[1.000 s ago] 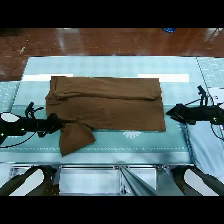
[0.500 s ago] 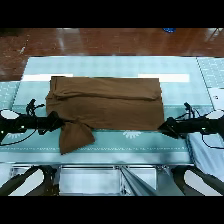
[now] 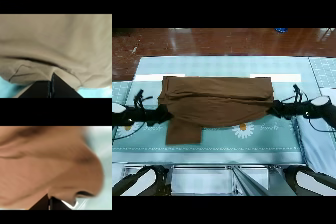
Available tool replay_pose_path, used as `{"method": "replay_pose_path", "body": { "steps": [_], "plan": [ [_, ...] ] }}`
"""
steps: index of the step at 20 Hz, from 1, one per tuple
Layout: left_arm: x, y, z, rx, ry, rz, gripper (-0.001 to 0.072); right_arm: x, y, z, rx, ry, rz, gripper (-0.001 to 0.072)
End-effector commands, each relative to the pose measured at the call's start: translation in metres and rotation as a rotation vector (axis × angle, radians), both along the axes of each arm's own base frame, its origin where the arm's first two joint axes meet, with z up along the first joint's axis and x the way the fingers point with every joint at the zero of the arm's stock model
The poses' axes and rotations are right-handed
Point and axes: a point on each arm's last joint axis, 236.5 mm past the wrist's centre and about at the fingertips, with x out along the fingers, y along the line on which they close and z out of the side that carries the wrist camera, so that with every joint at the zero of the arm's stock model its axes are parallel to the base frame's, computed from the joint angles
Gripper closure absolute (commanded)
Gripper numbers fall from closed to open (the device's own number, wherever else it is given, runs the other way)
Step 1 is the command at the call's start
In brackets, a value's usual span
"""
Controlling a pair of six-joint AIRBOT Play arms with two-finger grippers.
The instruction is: Fold the shirts.
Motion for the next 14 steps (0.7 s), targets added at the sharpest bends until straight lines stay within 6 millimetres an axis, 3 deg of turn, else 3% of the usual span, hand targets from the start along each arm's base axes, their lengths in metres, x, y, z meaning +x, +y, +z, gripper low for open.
{"method": "replay_pose_path", "body": {
  "steps": [1,3,6,10,14],
  "plan": [
    [0.046,0.012,0.048,0.07,-0.148,-0.027,0.0693,0.038,-0.001,0.045,-0.014,-0.121,0.041,0.0687],
    [0.071,0.017,0.062,0.148,-0.186,-0.078,0.0693,0.069,-0.001,0.063,0.016,-0.189,-0.01,0.0687],
    [0.124,0.013,0.07,0.144,-0.209,-0.084,0.0693,0.102,-0.004,0.065,0.03,-0.202,-0.011,0.0687],
    [0.189,0.005,0.064,0.141,-0.233,-0.119,0.0693,0.141,-0.005,0.057,0.054,-0.21,-0.017,0.0687],
    [0.231,0.003,0.046,0.108,-0.202,-0.082,0.0693,0.179,-0.003,0.049,0.057,-0.243,-0.018,0.0686]
  ]
}}
